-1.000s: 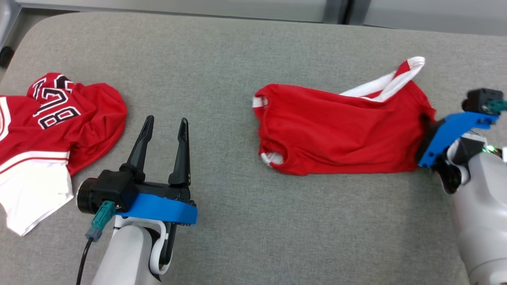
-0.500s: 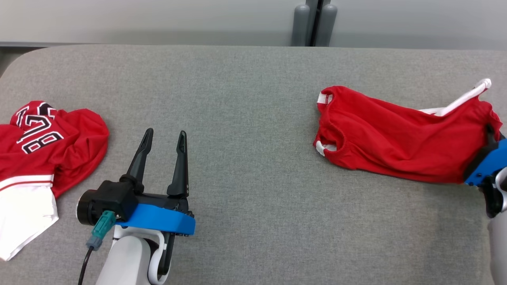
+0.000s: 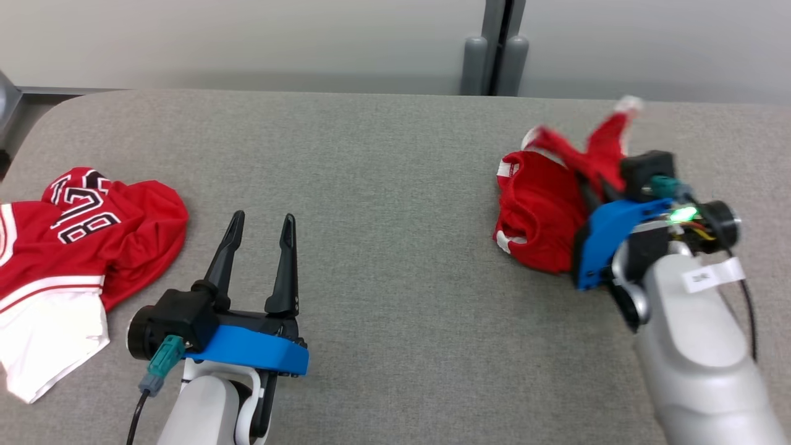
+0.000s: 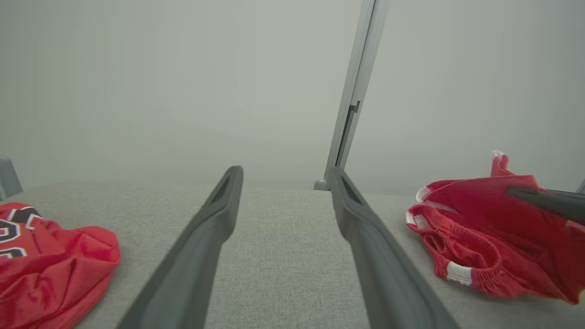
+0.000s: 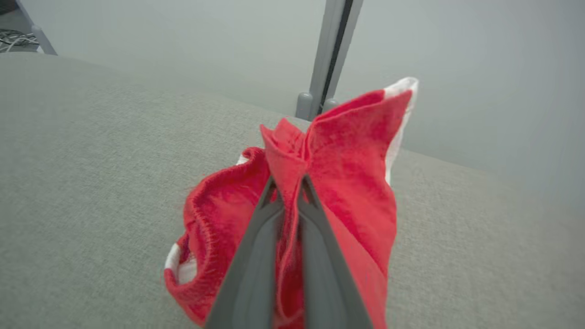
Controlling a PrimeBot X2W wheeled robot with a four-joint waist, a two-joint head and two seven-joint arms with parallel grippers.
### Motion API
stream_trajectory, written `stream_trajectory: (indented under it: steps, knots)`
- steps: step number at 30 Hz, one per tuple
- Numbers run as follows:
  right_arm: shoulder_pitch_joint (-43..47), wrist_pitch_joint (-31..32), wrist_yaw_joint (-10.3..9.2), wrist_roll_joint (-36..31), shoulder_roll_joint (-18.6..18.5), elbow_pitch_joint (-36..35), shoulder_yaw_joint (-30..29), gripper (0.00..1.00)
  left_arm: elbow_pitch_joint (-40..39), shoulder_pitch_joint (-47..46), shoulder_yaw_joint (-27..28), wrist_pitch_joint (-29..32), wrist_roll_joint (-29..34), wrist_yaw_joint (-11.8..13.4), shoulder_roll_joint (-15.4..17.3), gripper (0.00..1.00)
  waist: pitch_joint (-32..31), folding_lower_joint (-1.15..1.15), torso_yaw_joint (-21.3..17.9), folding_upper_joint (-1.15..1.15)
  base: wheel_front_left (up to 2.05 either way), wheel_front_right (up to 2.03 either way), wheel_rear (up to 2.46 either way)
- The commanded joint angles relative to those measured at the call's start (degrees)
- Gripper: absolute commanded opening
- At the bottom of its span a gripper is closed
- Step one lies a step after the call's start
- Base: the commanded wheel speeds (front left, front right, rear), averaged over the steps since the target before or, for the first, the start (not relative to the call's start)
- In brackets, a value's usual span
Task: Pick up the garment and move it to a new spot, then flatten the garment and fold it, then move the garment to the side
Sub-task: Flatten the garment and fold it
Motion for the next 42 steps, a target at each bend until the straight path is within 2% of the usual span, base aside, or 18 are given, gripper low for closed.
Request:
stream_trajectory:
  steps: [1,2,6,11,12,13,17,22,26,30,33,37,42]
  knots:
    - [0.6,1.7,0.01,1.8,0.8,-0.5,4.2,0.00,0.1,0.1,-0.5,-0.3,-0.5,-0.4,-0.1,1.00,0.1,0.00,0.9,0.00,0.00,0.00,0.00]
    - [0.6,1.7,0.01,1.8,0.8,-0.5,4.2,0.00,0.1,0.1,-0.5,-0.3,-0.5,-0.4,-0.1,1.00,0.1,0.00,0.9,0.00,0.00,0.00,0.00]
    - [0.4,4.9,0.01,4.1,1.5,0.8,10.2,0.00,0.2,-0.3,-0.8,-0.3,-1.0,-0.4,-0.2,1.00,0.2,0.00,2.7,0.00,0.00,0.00,0.00]
    - [0.6,7.0,0.01,3.9,1.7,3.1,12.8,0.00,0.5,-0.6,-1.5,-0.3,-1.5,-0.4,-0.3,1.00,0.5,0.00,4.9,0.00,0.00,0.00,0.00]
    - [0.9,7.6,0.01,3.8,1.6,3.6,13.2,0.58,0.5,-0.5,-1.5,-0.3,-1.6,-0.4,-0.4,1.00,0.5,0.00,5.2,0.00,0.00,0.00,0.00]
    - [1.0,7.6,0.01,3.9,1.6,3.6,13.3,1.00,0.5,-0.4,-1.4,-0.3,-1.7,-0.4,-0.4,1.00,0.5,0.00,5.4,0.00,0.00,0.00,0.00]
    - [1.8,7.0,0.01,4.5,0.6,2.3,14.9,1.00,0.5,0.2,-1.0,-0.3,-1.8,-0.4,-0.4,1.00,0.0,0.00,5.7,0.00,0.00,0.00,0.00]
    - [3.3,3.7,0.01,6.8,-0.8,-4.5,14.8,1.00,0.3,1.6,-0.1,-0.3,-1.8,-0.4,-0.4,1.00,-1.5,0.00,4.6,0.00,0.00,0.00,0.00]
    - [7.1,-0.7,0.01,7.8,-2.5,-13.3,10.2,1.00,-0.1,2.4,0.5,-0.3,-1.6,-0.4,-0.5,1.00,-3.1,0.00,3.2,0.00,0.00,0.00,0.00]
    - [13.5,-5.5,0.02,8.7,-2.0,-21.8,3.0,1.00,-0.8,3.3,2.0,-0.3,-1.2,-0.4,-0.5,1.00,-4.5,0.00,1.5,0.00,0.00,0.00,0.00]
    - [18.3,-9.7,0.02,9.7,-1.6,-26.3,0.0,1.00,-1.3,4.2,3.2,-0.3,-0.9,-0.1,-0.5,1.00,-5.1,0.00,-0.1,0.00,0.00,0.00,0.00]
    - [22.9,-12.3,0.01,10.2,-1.2,-28.9,-1.6,1.00,-2.0,5.6,4.7,-0.3,-0.2,0.0,-0.5,1.00,-5.9,0.00,-2.6,0.00,0.00,0.00,0.00]
    - [26.4,-12.2,0.02,12.0,-0.3,-29.0,-1.6,1.00,-2.2,7.6,6.3,-0.3,0.8,0.1,-0.5,1.00,-6.8,0.00,-5.3,0.00,0.00,0.00,0.00]
